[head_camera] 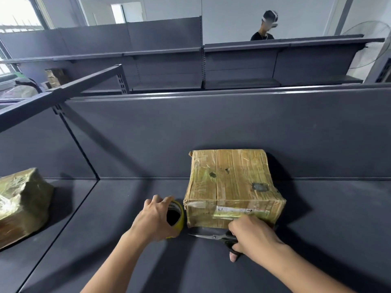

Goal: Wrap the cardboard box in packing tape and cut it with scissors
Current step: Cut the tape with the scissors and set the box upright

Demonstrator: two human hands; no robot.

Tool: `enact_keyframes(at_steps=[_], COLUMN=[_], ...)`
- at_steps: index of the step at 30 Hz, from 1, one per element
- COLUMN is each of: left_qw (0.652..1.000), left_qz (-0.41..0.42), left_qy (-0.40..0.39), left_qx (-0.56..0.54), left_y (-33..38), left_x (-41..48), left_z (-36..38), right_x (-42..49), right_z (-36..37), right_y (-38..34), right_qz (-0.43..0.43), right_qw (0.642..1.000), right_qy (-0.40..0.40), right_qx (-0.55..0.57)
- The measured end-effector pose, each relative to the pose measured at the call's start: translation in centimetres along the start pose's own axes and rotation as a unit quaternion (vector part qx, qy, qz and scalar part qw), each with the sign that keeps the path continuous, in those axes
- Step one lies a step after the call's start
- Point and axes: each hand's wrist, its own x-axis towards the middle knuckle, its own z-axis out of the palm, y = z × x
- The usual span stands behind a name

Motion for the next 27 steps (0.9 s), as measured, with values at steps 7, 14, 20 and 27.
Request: enact_keyframes(at_steps=[7,14,20,27], left_qw=[0.924,0.945,0.932,0.936], left_qz=[0.172,0.313,0.293,0.281], left_qy=[0.335,0.078,0.093,0.149], left_qx=[0.057,-0.063,-0.194,-0.154], left_y=[2.8,7.9,8.4,8.9], left_x=[-4.2,-2.9,-1.6,-1.8], left_z=[1.0,8.5,9.3,10.4], right_x=[0.4,0.1,0.1,-0.4], right_z=[0.3,0.9,1.4,0.6], right_y=[0.6,1.3,1.7,1.4], right_qz=[-0.021,-0.079,-0.065,-0.009], right_qw=[1.0,0.992,0.992,0.996], right_qy=[0.014,0.092,0.108,0.074], right_qx=[0.014,-0.024,-0.017,0.049])
